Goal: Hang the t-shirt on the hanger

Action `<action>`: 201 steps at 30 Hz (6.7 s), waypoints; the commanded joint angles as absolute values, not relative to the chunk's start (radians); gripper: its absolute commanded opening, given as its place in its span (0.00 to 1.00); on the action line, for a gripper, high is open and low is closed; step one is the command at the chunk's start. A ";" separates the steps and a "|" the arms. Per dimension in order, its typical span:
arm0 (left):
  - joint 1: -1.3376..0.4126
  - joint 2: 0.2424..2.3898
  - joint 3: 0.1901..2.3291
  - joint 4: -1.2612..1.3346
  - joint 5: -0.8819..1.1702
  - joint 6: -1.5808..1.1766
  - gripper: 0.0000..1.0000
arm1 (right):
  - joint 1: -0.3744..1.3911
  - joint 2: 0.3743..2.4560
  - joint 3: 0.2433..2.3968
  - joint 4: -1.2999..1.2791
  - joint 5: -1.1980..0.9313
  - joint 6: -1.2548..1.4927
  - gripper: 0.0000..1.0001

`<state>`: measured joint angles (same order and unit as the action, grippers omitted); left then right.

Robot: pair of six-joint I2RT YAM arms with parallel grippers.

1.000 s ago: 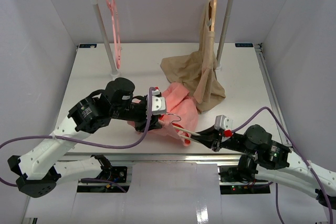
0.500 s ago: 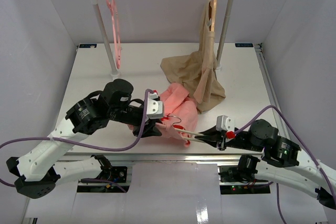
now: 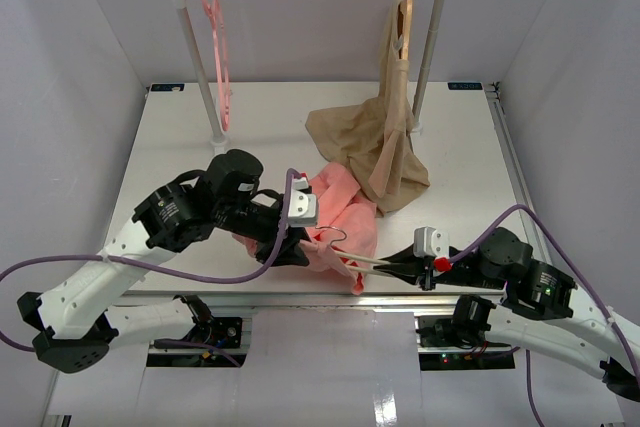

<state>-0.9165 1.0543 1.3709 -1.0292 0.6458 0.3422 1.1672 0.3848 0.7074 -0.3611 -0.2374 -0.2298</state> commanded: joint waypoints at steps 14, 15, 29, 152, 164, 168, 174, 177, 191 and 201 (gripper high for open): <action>-0.908 0.890 1.485 -0.904 0.675 0.327 0.00 | 1.177 0.367 0.770 -0.146 -0.361 -0.277 0.08; -0.908 0.884 1.487 -0.897 0.684 0.321 0.00 | 1.177 0.372 0.769 -0.146 -0.358 -0.276 0.08; -0.908 0.890 1.434 -0.937 0.674 0.321 0.40 | 1.177 0.384 0.765 -0.136 -0.322 -0.265 0.08; -0.908 0.707 1.059 -0.570 0.038 -0.120 0.00 | 1.373 1.115 0.657 0.295 0.700 0.525 0.28; -0.908 0.696 1.032 -0.560 0.015 -0.104 0.00 | 1.416 1.097 0.649 0.325 0.730 0.539 0.36; -0.908 0.695 1.032 -0.560 -0.024 -0.104 0.00 | 1.443 1.082 0.651 0.328 0.747 0.541 0.36; -0.908 0.696 1.031 -0.559 -0.035 -0.099 0.00 | 1.487 1.088 0.665 0.308 0.786 0.555 0.37; -0.910 0.706 1.031 -0.555 -0.043 -0.095 0.00 | 1.497 1.109 0.690 0.269 0.801 0.578 0.38; -0.908 0.718 1.025 -0.537 -0.041 -0.095 0.00 | 1.519 1.219 0.752 0.184 0.880 0.683 0.45; -0.908 0.713 1.011 -0.528 -0.058 -0.096 0.00 | 1.524 1.300 0.817 0.163 0.881 0.691 0.46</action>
<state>-0.9115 0.7285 1.0152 -0.5924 -0.0333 -0.1009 1.5149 1.2630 0.7448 0.1572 0.8323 0.6657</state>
